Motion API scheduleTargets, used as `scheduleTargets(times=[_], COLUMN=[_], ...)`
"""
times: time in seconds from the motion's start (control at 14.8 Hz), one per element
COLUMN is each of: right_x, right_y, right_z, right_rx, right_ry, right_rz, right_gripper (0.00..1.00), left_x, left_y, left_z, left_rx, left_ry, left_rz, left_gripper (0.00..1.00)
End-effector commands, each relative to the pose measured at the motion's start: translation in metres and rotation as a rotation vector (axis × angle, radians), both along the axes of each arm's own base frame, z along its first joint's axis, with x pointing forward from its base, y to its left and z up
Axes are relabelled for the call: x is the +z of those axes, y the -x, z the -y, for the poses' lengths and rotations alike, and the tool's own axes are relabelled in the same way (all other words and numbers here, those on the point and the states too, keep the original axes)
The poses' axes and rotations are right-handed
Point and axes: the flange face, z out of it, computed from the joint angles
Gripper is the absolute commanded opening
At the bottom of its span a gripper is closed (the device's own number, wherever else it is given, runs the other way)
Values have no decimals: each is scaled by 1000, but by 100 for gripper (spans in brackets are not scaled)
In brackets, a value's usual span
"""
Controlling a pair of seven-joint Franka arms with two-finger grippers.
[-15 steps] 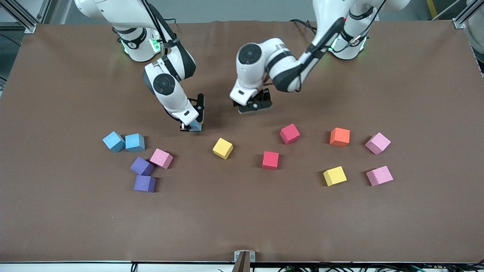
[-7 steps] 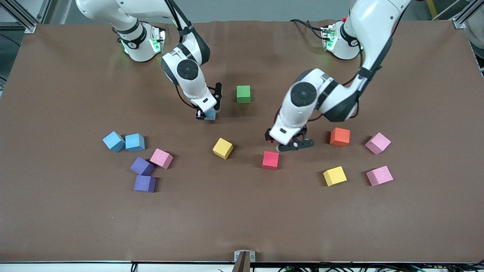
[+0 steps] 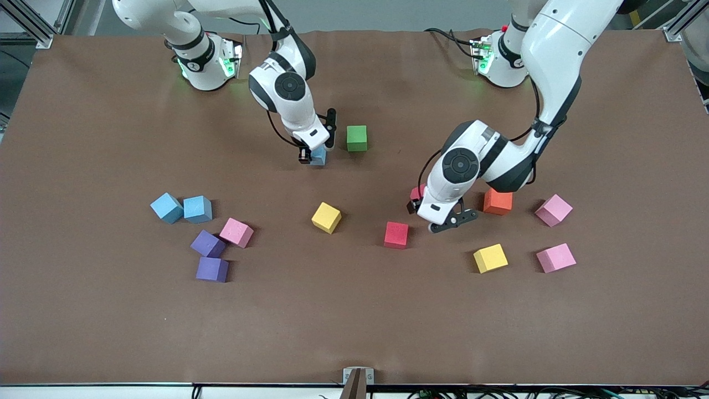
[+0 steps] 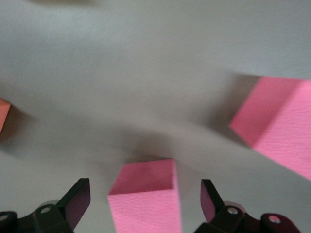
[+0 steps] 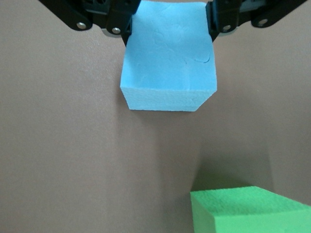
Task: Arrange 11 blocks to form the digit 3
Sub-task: 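Grasp the red cube with the left gripper while the right gripper carries blue, then place the blue cube beside green with the right gripper while left carries red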
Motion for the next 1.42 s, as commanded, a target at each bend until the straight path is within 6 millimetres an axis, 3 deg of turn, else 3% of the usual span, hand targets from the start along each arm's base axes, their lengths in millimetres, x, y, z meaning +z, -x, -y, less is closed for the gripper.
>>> scheduleTargets(times=[0.0,0.41,0.61,0.95,1.01,1.35], right_x=[-6,-6,-8,-9,-9,-12], right_y=[30,50,47,54,54,55], right_z=[-10,-29,-36,-56,-58,-63], right_rx=[-34,-5,-2,23,23,20], right_ry=[3,-1,-2,-15,-17,-17], right_rz=[-1,3,5,18,19,21], right_gripper=[16,17,18,19,19,19], left_x=[-3,-18,-27,-28,-27,-19], left_y=[11,26,39,46,48,81], left_z=[-7,-1,5,15,18,55], left_rx=[48,137,245,409,452,675], left_ry=[-29,-54,-49,-66,-71,-91], left_rz=[-7,-32,-19,-16,-17,-26], left_gripper=[100,98,77,27,22,21])
